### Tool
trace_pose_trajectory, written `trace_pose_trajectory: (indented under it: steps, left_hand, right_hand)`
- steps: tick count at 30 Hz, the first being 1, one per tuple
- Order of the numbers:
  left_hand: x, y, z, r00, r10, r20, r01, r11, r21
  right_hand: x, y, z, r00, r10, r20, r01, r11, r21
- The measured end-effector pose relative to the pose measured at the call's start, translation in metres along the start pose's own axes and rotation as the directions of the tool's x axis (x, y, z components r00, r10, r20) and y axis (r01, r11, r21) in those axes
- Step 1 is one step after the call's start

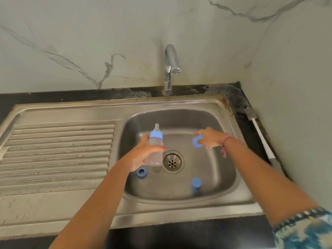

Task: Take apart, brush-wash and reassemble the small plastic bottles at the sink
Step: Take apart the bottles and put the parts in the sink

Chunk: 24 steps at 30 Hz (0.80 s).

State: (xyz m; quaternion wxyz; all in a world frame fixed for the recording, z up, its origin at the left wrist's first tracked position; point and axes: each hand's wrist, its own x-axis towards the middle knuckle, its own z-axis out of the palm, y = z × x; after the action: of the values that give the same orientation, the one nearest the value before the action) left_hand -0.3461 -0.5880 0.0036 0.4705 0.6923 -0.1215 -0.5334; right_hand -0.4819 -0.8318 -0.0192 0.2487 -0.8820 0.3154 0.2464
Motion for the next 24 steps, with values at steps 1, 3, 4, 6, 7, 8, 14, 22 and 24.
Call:
trace_pose_trajectory:
  steps: [1, 3, 4, 6, 7, 8, 14, 22, 24]
  left_hand:
    - [0.005, -0.001, 0.006, 1.0, 0.005, -0.009, -0.005, 1.0, -0.004]
    - [0.018, -0.002, 0.015, 0.999, 0.011, -0.043, -0.012, 1.0, -0.014]
    - [0.024, -0.002, 0.018, 0.998, 0.009, -0.07, -0.011, 1.0, -0.016]
    - [0.034, -0.002, 0.022, 0.991, 0.004, -0.133, -0.004, 1.0, 0.002]
    - [0.037, 0.0, 0.024, 0.988, 0.011, -0.152, -0.007, 1.0, 0.026]
    - [0.039, 0.0, 0.025, 0.987, 0.019, -0.163, -0.011, 0.999, 0.05]
    - [0.045, 0.0, 0.031, 0.985, 0.056, -0.161, -0.045, 0.996, 0.072]
    - [0.05, -0.011, 0.037, 0.915, 0.361, -0.177, -0.241, 0.844, 0.479]
    - [0.051, -0.012, 0.036, 0.875, 0.478, -0.071, -0.325, 0.691, 0.646]
  right_hand:
    - [0.007, 0.005, 0.012, 1.0, 0.003, -0.012, -0.002, 1.0, 0.005]
    - [0.019, 0.015, 0.033, 0.999, -0.015, -0.041, 0.014, 0.999, -0.029]
    - [0.025, 0.021, 0.042, 0.999, 0.001, -0.042, -0.001, 1.0, 0.001]
    - [0.035, 0.032, 0.057, 1.0, -0.001, -0.018, 0.002, 0.999, 0.049]
    - [0.039, 0.036, 0.064, 1.0, -0.008, 0.0, 0.008, 0.999, 0.045]
    - [0.042, 0.038, 0.071, 1.0, -0.001, 0.029, 0.001, 0.999, 0.032]
    - [0.046, 0.047, 0.091, 0.994, 0.028, 0.104, -0.021, 0.998, -0.066]
    - [0.005, -0.01, 0.023, 0.991, 0.123, 0.044, -0.108, 0.582, 0.806]
    - [-0.008, -0.031, 0.006, 0.97, -0.003, 0.245, -0.219, 0.44, 0.871]
